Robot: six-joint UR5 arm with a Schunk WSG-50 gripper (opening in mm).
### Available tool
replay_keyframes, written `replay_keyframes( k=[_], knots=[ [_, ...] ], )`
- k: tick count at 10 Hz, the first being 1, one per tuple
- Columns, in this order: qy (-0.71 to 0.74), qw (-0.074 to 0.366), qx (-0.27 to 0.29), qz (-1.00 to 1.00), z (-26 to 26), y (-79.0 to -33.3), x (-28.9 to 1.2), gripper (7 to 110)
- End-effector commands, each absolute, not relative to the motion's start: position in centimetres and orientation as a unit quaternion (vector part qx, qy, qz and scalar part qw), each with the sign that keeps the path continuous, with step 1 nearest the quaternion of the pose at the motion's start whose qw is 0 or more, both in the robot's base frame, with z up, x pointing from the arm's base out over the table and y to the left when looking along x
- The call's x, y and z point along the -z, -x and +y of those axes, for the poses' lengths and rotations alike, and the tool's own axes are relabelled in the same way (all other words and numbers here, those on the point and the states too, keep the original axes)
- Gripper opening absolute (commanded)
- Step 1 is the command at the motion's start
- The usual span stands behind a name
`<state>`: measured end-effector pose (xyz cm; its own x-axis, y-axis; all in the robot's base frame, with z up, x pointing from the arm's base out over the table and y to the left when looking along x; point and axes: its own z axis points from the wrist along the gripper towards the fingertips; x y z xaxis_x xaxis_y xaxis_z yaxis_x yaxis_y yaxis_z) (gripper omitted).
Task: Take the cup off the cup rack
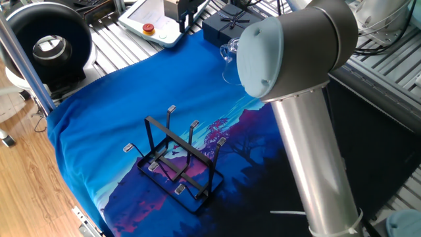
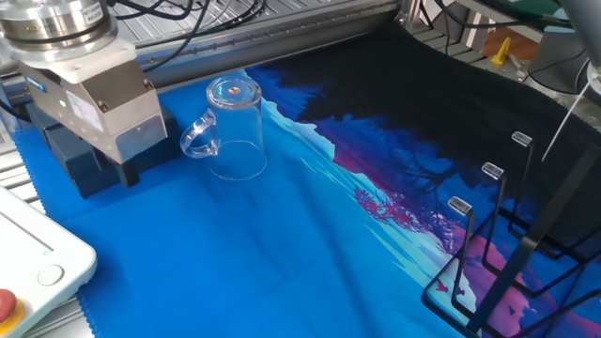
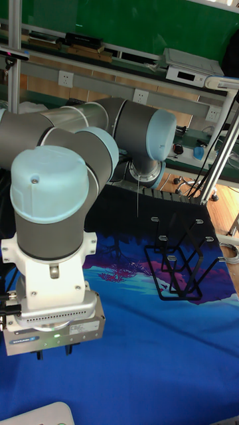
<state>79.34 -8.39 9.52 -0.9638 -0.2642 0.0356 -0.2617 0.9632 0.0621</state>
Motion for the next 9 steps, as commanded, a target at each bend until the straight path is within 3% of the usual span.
replay_keyframes(
  k=[1, 3, 9],
  knots=[
    [-0.121, 0.037, 0.019, -0.992, -9.0, -78.6, -9.7, 44],
    [-0.131, 0.059, 0.023, -0.989, -8.9, -77.5, -9.8, 44],
    [-0.128, 0.064, 0.008, -0.990, -9.7, -77.4, -9.8, 44]
  ],
)
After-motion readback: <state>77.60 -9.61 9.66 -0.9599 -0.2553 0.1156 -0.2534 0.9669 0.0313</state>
